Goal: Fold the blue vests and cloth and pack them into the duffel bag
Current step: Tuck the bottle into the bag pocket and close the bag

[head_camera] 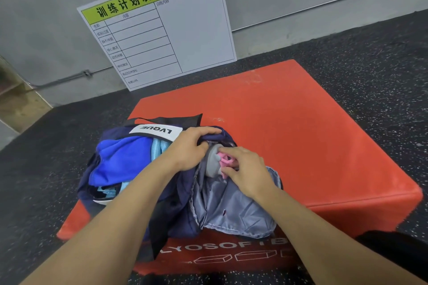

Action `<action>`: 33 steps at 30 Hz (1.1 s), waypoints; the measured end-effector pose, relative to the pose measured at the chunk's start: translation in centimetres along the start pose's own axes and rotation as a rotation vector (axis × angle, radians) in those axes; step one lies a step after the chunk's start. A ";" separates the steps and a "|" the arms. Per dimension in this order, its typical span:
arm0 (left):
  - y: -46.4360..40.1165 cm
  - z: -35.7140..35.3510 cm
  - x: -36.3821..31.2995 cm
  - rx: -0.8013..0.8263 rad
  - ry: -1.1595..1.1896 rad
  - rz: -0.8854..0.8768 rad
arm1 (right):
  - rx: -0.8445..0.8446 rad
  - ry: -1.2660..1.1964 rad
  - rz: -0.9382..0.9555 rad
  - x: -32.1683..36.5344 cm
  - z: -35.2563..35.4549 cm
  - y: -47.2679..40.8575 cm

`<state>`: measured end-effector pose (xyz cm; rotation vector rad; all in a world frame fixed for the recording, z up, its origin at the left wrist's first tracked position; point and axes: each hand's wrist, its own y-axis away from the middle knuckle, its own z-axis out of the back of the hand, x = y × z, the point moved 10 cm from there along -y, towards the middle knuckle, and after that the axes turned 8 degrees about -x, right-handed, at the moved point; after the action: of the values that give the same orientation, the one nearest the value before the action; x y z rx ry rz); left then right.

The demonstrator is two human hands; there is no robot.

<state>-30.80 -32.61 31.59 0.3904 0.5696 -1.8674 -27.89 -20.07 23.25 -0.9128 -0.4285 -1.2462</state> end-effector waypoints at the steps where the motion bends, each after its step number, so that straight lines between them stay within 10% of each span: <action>1: 0.0 -0.2 -0.2 0.008 0.007 -0.008 | -0.011 -0.017 0.014 0.2 0.0 0.1; 18: 1.6 0.1 1.4 -0.042 0.082 -0.006 | -0.119 -0.018 0.021 1.7 0.9 -1.2; 23: 4.7 1.7 4.3 -0.037 0.199 0.075 | -0.277 0.023 0.284 7.2 4.5 -0.7; 33: 11.4 6.0 8.5 -0.032 0.271 0.115 | 0.396 0.690 0.587 13.7 -5.2 -0.9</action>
<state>-23.09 -45.91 29.90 0.6479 0.7427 -1.7041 -25.62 -32.68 30.38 -0.2001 0.1450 -0.8132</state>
